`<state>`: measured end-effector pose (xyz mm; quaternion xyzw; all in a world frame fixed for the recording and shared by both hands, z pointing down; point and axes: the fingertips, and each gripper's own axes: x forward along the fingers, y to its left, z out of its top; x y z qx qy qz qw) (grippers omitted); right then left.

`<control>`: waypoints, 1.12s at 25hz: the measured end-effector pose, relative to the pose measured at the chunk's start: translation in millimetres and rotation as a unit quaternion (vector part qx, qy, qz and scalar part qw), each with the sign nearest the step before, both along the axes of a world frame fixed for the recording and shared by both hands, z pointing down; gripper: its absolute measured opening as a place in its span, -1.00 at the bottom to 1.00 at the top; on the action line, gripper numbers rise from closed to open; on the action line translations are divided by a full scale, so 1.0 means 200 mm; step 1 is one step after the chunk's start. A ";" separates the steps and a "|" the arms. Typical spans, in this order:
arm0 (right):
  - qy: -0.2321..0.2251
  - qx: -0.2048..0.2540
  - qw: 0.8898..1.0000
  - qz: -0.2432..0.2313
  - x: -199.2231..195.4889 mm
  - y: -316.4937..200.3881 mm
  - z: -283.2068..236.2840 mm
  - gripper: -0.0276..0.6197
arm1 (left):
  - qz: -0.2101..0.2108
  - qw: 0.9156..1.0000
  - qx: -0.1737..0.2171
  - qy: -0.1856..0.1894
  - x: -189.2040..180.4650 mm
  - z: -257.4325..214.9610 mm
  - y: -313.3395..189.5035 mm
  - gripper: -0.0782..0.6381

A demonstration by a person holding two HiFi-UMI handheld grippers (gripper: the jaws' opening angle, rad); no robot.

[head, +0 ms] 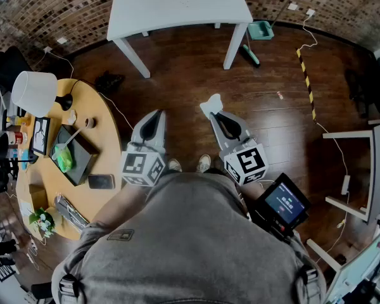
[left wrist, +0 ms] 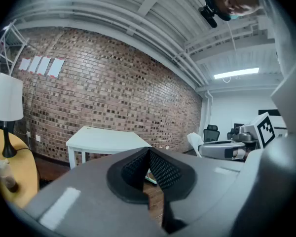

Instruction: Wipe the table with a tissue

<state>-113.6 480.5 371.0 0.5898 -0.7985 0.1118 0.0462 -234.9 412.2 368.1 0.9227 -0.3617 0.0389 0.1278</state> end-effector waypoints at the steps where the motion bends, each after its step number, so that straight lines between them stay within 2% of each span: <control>1: 0.000 -0.004 1.000 -0.001 0.01 0.00 0.01 -0.83 | 0.000 1.000 -0.002 -0.002 0.01 0.01 0.00 -0.78; 9: 0.001 -0.046 0.999 -0.021 0.12 -0.05 0.12 -0.83 | -0.006 1.000 -0.017 -0.017 0.15 0.07 -0.01 -0.78; 15: 0.004 -0.074 0.997 -0.023 0.20 -0.16 0.19 -0.83 | 0.002 0.999 -0.033 -0.029 0.23 0.13 -0.13 -0.78; 21: 0.011 -0.093 0.995 -0.014 0.27 -0.38 0.25 -0.83 | 0.012 0.998 -0.050 -0.024 0.32 0.21 -0.39 -0.78; 28: 0.026 -0.102 0.994 -0.007 0.33 -0.79 0.21 -0.83 | 0.024 0.998 -0.059 -0.007 0.41 0.20 -0.81 -0.78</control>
